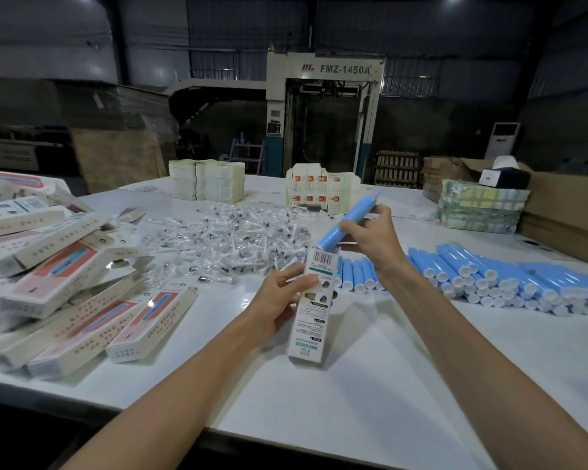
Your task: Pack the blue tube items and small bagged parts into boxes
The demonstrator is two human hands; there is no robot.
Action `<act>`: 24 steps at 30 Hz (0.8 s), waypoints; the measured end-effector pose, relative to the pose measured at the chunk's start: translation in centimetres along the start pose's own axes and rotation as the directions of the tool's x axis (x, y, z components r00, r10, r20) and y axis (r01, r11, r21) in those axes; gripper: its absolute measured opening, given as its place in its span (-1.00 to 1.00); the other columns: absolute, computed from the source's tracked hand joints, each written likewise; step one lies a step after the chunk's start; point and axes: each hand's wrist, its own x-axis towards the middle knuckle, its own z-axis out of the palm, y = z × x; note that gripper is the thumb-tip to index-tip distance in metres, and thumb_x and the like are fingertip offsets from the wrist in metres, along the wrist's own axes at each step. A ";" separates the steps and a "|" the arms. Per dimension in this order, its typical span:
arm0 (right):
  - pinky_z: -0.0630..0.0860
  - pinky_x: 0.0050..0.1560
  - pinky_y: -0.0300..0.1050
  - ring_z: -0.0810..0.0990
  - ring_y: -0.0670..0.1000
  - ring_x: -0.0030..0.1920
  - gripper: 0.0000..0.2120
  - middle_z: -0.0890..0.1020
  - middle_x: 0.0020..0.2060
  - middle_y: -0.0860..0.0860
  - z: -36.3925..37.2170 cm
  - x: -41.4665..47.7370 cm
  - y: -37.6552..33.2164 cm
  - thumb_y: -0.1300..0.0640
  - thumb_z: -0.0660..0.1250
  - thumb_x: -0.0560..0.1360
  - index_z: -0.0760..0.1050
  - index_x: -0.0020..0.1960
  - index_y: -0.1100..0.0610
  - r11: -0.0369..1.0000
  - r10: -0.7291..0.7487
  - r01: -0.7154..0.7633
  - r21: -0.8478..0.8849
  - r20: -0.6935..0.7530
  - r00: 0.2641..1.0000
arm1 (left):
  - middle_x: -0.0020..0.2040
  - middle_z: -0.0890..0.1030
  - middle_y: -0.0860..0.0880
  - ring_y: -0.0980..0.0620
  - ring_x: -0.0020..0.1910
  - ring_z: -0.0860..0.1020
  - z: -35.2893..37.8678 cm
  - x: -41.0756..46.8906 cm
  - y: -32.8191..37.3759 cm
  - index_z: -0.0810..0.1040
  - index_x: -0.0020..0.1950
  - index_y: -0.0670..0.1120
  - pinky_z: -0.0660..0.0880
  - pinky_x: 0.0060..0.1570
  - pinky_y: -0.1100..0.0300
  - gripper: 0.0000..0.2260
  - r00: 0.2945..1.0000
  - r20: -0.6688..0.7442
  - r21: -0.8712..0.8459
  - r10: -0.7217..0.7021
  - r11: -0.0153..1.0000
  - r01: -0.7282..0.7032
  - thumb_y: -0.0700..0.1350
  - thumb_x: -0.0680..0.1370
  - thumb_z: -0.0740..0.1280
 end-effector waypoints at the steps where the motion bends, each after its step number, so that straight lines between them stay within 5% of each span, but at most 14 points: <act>1: 0.65 -0.19 -0.16 0.77 -0.01 -0.15 -0.41 0.67 0.09 0.15 -0.3 0.2 0.2 0.21 0.46 0.56 0.16 0.39 -0.02 0.997 -0.013 0.013 -0.070 -0.002 1.000 | 0.25 0.72 -0.26 -0.42 0.27 0.65 -0.1 0.0 -0.1 0.70 0.33 0.01 0.61 0.21 -0.20 -0.54 1.000 -0.001 -0.002 0.005 1.000 -0.005 0.07 0.45 0.60; 5: 0.56 -0.15 -0.07 0.70 -0.03 -0.23 -0.21 0.69 0.02 0.12 -1.5 0.9 0.0 0.10 0.46 0.50 0.06 0.53 -0.18 0.963 0.009 0.004 -0.268 0.045 0.999 | 0.27 0.69 -0.31 -0.40 0.25 0.67 -0.3 0.1 -0.4 0.66 0.40 -0.07 0.50 0.37 -0.43 -0.57 0.999 0.031 0.004 0.016 1.000 -0.017 -0.02 0.55 0.54; 10: 0.53 -0.23 -0.05 0.68 -0.10 -0.30 -0.47 0.76 -0.22 0.00 -1.1 0.5 0.4 0.01 0.41 0.45 0.27 0.33 -0.21 0.924 0.080 -0.004 -0.382 0.183 0.980 | 0.26 0.70 -0.29 -0.37 0.25 0.68 -0.4 0.1 -0.6 0.68 0.38 -0.02 0.55 0.35 -0.37 -0.64 0.996 0.089 0.050 0.027 0.998 -0.032 0.00 0.60 0.50; 15: 0.47 -0.22 -0.09 0.60 -0.05 -0.21 -0.80 0.70 -0.07 0.01 -1.1 0.0 1.3 -0.07 0.41 0.55 0.53 0.12 -0.05 0.901 0.037 0.054 -0.430 0.200 0.979 | 0.27 0.71 -0.26 -0.36 0.28 0.67 -0.5 0.3 -0.7 0.67 0.39 -0.02 0.57 0.33 -0.34 -0.62 0.999 0.041 0.026 0.020 0.999 -0.021 0.01 0.59 0.50; 21: 0.48 -0.10 -0.25 0.58 -0.07 0.07 -0.60 0.54 0.19 -0.01 -1.4 -2.1 3.6 -0.14 0.27 0.68 0.47 0.47 -0.05 0.800 -0.028 0.210 -0.561 0.315 0.949 | 0.21 0.73 -0.27 -0.34 0.21 0.71 -0.5 0.7 -0.7 0.74 0.26 0.03 0.54 0.32 -0.43 -0.70 0.999 -0.038 -0.035 -0.002 0.999 0.001 0.01 0.53 0.52; 24: 0.50 -0.11 -0.18 0.60 -0.06 -0.03 -0.66 0.57 0.13 0.00 -4.0 -2.6 4.2 -0.06 0.31 0.67 0.52 0.40 0.02 0.742 -0.085 0.160 -0.651 0.145 0.986 | 0.18 0.74 -0.27 -0.34 0.19 0.71 -0.6 0.7 -0.8 0.76 0.20 0.07 0.57 0.30 -0.38 -0.73 0.998 -0.058 -0.036 -0.024 0.999 0.022 0.04 0.52 0.53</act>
